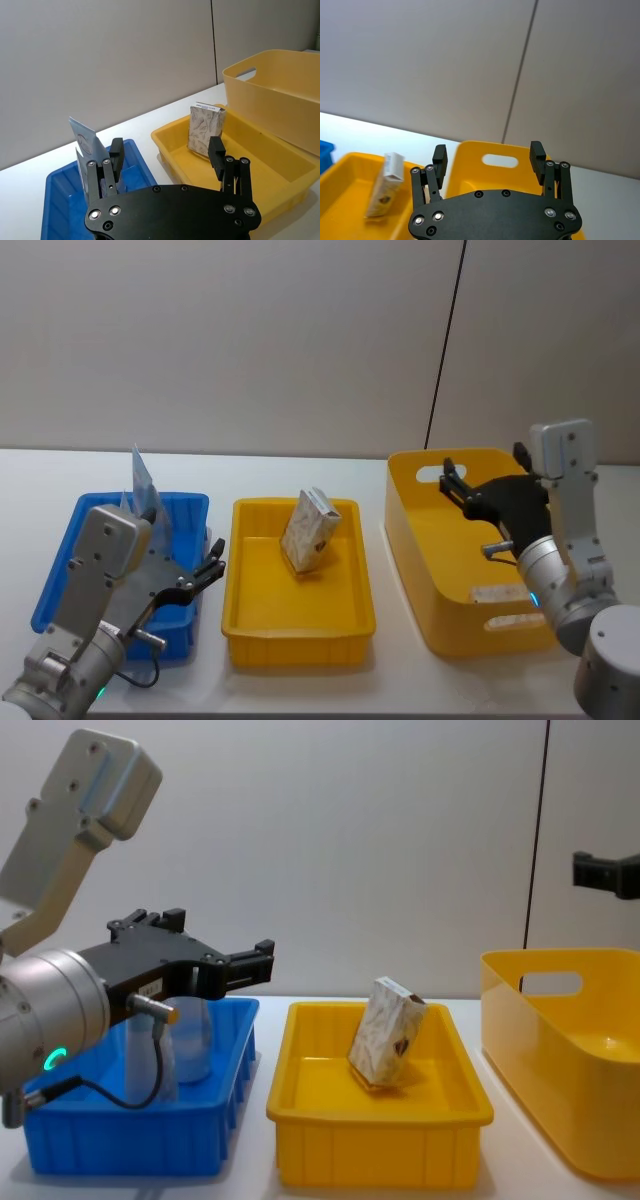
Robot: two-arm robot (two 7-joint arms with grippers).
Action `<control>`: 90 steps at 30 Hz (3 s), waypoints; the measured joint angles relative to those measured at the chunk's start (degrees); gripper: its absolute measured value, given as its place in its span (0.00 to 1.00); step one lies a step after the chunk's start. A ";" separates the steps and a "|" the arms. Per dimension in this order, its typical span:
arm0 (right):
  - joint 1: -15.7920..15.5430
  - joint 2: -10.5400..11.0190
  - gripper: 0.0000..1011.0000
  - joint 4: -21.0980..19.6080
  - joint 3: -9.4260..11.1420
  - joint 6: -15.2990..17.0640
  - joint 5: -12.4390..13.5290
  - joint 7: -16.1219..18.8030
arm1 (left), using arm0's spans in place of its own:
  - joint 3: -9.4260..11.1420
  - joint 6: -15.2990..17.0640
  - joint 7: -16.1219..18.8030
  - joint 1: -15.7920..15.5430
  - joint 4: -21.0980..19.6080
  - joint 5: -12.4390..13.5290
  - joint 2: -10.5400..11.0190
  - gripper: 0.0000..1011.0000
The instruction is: Bimanual collaborative sorting of washing and personal care products
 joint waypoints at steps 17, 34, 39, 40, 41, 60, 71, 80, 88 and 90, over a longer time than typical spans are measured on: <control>-1.27 0.43 0.99 -3.53 -1.57 -1.40 4.83 7.80 | -1.42 2.18 2.33 0.92 -0.87 1.02 -0.05 0.99; -1.65 0.52 0.99 -4.57 -2.04 -1.68 6.19 9.83 | -4.85 8.89 4.83 -0.42 2.28 0.46 -1.23 0.99; -1.68 0.54 0.99 -4.71 -2.10 -1.71 6.34 10.05 | -5.17 9.60 4.33 -1.93 4.82 0.17 -1.89 0.99; -1.70 0.54 0.99 -4.74 -2.11 -1.72 6.39 10.11 | -5.19 9.68 4.16 -2.22 5.28 0.10 -2.00 0.99; -1.70 0.54 0.99 -4.75 -2.11 -1.72 6.41 10.15 | -5.24 9.73 3.88 -2.78 6.23 0.01 -2.24 0.99; -1.77 0.55 0.99 -4.90 -2.21 -1.79 6.59 10.42 | -4.97 8.52 0.16 -9.38 18.38 -0.30 -5.46 0.96; -1.77 0.54 0.99 -4.94 -2.21 -1.78 6.63 10.49 | -5.26 8.60 0.02 -11.01 22.12 0.24 -6.54 0.66; -1.77 0.54 0.99 -4.94 -2.20 -1.78 6.63 10.51 | -5.60 9.03 -0.01 -11.71 23.56 0.60 -7.19 0.39; -1.77 0.54 0.99 -4.94 -2.20 -1.78 6.63 10.50 | -5.97 9.35 -0.59 -11.90 23.47 0.63 -7.54 0.32; -1.77 0.54 0.99 -4.94 -2.20 -1.78 6.63 10.50 | -6.07 9.35 -0.69 -11.90 23.19 0.64 -7.56 0.32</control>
